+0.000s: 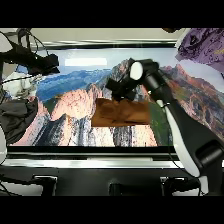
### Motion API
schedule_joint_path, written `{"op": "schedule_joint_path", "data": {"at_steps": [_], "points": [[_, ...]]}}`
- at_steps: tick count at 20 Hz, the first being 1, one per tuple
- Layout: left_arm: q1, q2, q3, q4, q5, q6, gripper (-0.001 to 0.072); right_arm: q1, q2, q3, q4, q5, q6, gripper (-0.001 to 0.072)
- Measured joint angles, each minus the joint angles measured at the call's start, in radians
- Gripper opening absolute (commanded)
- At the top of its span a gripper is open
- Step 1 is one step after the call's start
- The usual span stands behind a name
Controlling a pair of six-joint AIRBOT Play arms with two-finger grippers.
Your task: Fold the clothes and pants, and hang the long-sleeved shirts on hangers.
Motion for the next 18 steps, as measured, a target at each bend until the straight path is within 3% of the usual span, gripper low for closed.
{"op": "schedule_joint_path", "data": {"at_steps": [9,15,16,17,18], "points": [[0.01,0.004,-0.029,0.004,-0.005,0.005,0.0018,0.05,-0.134,0.0,0.057,-0.116,0.012,0.0029],[0.011,0.004,-0.031,0.005,-0.006,0.005,0.0018,0.053,-0.181,0.0,0.159,-0.128,-0.065,0.0034],[0.011,0.004,-0.031,0.004,-0.006,0.005,0.0018,0.053,-0.184,0.0,0.169,-0.124,-0.078,0.013],[0.011,0.004,-0.031,0.005,-0.006,0.005,0.0018,0.053,-0.186,0.0,0.175,-0.121,-0.089,0.0307],[0.011,0.004,-0.031,0.005,-0.006,0.005,0.0018,0.053,-0.188,0.0,0.183,-0.119,-0.101,0.0431]]}}
